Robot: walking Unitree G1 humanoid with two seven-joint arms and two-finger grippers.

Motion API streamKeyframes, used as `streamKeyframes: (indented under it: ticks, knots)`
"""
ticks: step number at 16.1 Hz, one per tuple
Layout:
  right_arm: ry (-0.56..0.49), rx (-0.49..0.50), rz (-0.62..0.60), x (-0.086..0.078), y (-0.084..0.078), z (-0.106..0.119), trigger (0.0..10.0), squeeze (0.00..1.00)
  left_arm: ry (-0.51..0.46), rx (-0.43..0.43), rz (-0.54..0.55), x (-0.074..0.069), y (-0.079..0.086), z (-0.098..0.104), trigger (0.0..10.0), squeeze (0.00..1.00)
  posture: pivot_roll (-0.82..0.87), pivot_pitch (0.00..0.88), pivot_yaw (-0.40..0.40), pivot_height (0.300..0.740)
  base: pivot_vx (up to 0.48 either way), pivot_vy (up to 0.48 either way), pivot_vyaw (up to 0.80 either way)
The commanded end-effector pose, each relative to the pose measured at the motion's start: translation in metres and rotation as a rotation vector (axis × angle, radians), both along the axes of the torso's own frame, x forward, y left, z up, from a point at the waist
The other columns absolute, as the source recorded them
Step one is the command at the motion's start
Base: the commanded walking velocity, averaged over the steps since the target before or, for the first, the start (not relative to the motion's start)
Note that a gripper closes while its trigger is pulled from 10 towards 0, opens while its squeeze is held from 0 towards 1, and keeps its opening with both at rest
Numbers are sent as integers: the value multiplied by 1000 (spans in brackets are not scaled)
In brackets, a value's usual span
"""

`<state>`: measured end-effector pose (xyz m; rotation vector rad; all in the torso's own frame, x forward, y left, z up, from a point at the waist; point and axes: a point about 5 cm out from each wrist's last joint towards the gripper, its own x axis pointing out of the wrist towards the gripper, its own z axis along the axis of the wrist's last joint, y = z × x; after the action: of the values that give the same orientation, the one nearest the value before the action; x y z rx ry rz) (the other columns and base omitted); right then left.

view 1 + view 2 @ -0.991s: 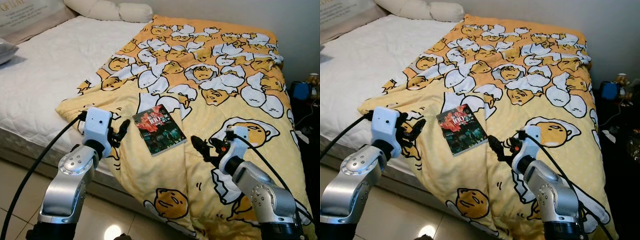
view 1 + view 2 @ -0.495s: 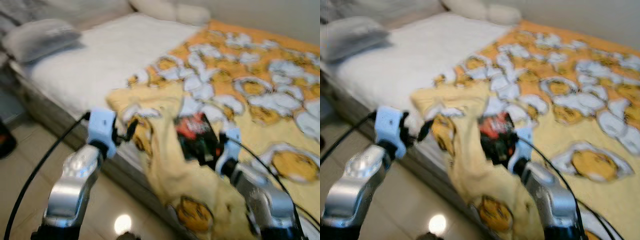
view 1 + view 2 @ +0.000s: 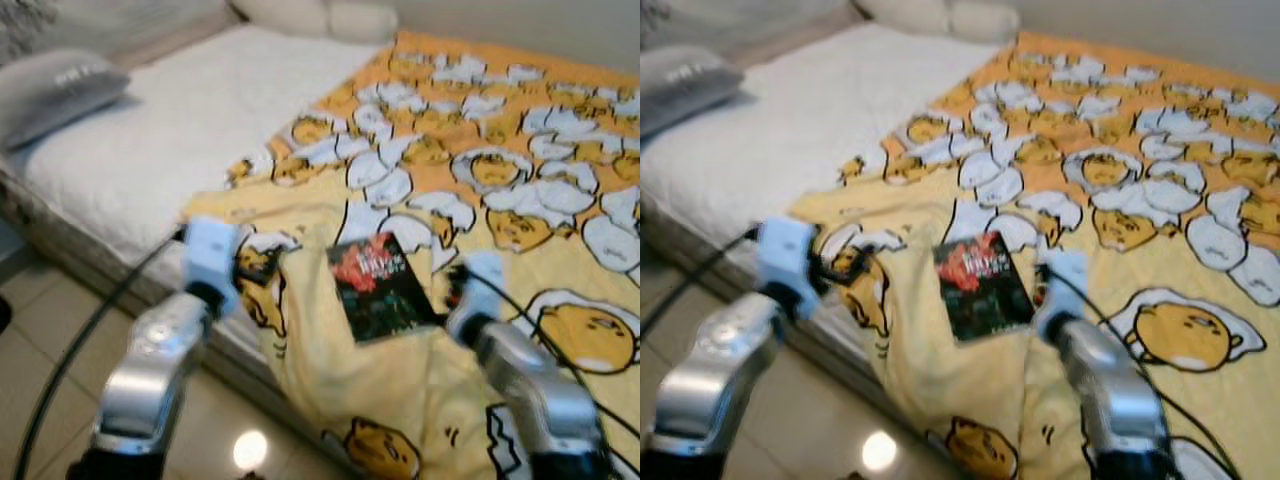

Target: Clean up the room

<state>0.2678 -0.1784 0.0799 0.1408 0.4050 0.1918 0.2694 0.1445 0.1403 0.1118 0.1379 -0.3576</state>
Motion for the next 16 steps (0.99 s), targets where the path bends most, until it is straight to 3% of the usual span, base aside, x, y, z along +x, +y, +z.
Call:
streamKeyframes:
  ticks: [1,2,3,7,8,11,15,16]
  knots:
    - [17,-1,-6,1,3,-2,10000,0,9,20,2,-2,6,0,10000,1000,43,0,27,740,0,0,0]
    - [24,10,-9,3,2,-3,10000,914,10,29,-16,-2,5,0,10000,1000,39,0,31,740,0,0,0]
    - [30,25,-5,6,4,-4,10000,1000,11,33,-23,-2,5,0,10000,1000,36,0,36,740,0,0,0]
    - [108,123,-44,19,6,-15,10000,1000,52,37,-112,-3,2,-2,10000,1000,43,0,40,740,0,0,0]
    - [163,176,-105,30,1,-25,10000,1000,137,29,-244,-7,-4,-8,10000,1000,54,0,37,740,0,0,0]
    - [204,241,-213,47,-8,-33,10000,1000,220,80,-452,-16,-11,-13,10000,1000,72,0,38,740,0,0,0]
    - [258,263,-328,51,-22,-45,10000,1000,251,87,-539,-21,-14,-12,10000,1000,87,0,49,740,0,0,0]
    - [280,295,-361,50,-25,-50,10000,714,261,83,-549,-23,-14,-11,10000,1000,92,0,54,740,0,0,0]
